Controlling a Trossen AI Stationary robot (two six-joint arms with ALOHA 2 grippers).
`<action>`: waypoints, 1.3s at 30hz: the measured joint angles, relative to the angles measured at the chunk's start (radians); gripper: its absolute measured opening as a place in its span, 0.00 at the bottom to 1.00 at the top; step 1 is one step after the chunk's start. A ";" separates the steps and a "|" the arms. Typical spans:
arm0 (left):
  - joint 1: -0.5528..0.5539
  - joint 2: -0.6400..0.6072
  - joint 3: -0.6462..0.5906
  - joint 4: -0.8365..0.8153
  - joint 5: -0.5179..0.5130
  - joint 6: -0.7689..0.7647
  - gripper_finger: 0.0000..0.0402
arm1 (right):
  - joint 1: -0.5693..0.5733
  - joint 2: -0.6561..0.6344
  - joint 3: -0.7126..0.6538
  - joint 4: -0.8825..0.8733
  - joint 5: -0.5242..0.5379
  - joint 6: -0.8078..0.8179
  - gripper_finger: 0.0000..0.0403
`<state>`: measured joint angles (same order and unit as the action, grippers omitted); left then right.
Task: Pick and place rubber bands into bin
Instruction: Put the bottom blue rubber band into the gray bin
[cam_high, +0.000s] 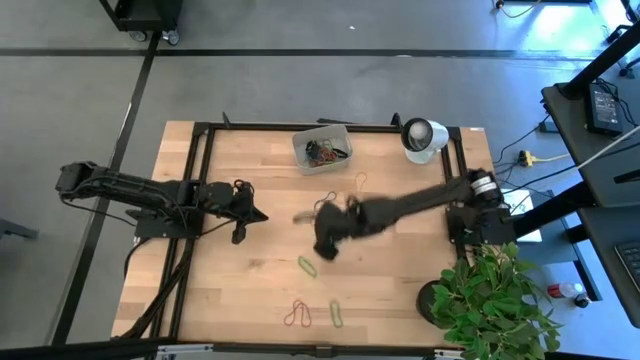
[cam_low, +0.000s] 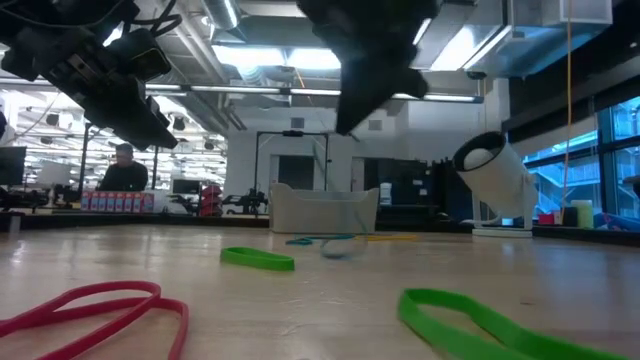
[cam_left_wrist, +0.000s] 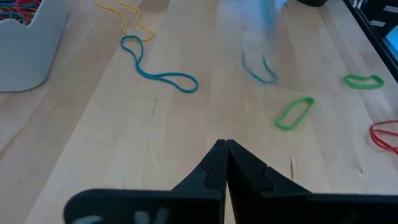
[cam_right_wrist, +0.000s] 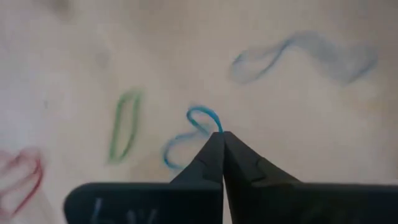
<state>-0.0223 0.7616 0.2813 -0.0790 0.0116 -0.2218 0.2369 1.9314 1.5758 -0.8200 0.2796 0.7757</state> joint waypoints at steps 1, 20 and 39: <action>0.000 0.000 0.000 0.001 0.000 0.000 0.00 | -0.030 -0.017 0.001 0.002 0.013 -0.035 0.00; 0.000 0.000 0.000 0.001 0.000 0.000 0.01 | -0.612 -0.025 0.170 0.160 -0.036 -0.736 0.00; 0.000 0.000 0.000 0.001 0.000 -0.023 0.01 | -0.714 0.275 0.168 0.185 -0.334 -0.754 0.11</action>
<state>-0.0227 0.7616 0.2810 -0.0784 0.0113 -0.2451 -0.4774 2.2066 1.7439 -0.6350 -0.0544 0.0218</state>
